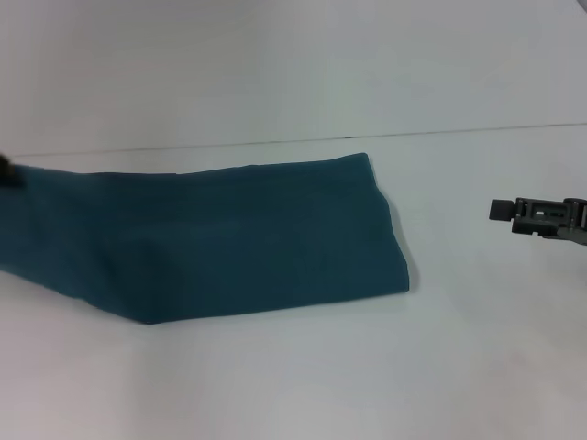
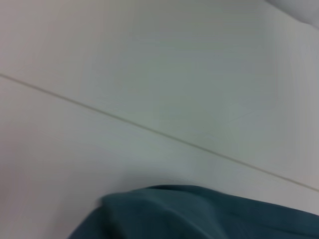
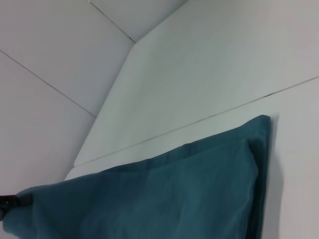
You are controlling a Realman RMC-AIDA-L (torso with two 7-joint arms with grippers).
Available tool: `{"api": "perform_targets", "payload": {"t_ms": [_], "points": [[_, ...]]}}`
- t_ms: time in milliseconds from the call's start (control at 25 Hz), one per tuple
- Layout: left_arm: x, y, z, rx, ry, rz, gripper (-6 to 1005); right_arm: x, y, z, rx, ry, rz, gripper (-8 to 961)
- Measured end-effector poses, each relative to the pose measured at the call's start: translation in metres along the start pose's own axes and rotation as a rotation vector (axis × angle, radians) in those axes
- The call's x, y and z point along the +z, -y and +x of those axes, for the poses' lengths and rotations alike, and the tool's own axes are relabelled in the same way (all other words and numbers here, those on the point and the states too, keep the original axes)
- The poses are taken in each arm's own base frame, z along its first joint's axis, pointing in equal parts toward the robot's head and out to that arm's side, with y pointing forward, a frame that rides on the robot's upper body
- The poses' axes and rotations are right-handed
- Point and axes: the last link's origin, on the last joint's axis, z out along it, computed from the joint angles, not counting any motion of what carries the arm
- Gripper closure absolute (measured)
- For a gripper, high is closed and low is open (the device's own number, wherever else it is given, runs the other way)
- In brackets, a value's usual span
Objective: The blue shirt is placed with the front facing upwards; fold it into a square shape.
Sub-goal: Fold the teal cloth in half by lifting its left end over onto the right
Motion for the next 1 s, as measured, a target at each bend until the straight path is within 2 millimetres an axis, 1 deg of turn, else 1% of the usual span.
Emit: {"api": "perform_targets", "payload": {"t_ms": [160,200,280,400,680,840,920,1000], "points": [[0.000,-0.030,-0.001,0.039,-0.002,-0.188,939,0.000,0.000,0.000,-0.001,-0.001,0.001,67],[0.000,-0.033,0.000,0.041,-0.006,-0.204,939,0.000,0.000,0.000,-0.001,0.000,0.001,67],[-0.002,-0.045,0.002,0.049,-0.013,-0.285,939,-0.001,0.000,-0.001,-0.002,0.000,0.002,67],[-0.007,-0.058,0.004,0.076,-0.019,-0.358,938,-0.002,0.000,-0.001,-0.003,0.000,0.002,67],[0.000,-0.064,0.003,0.094,0.006,-0.339,938,-0.001,0.000,-0.001,-0.004,-0.002,0.002,67],[-0.002,-0.071,0.003,0.099,-0.004,-0.393,938,-0.001,0.000,-0.001,-0.004,0.000,0.001,67],[-0.001,-0.067,0.002,0.087,0.003,-0.378,938,-0.001,0.000,-0.001,-0.004,-0.001,0.002,67],[0.005,-0.059,-0.001,0.067,0.021,-0.326,938,-0.001,0.001,0.000,-0.001,-0.003,0.004,67]]}}
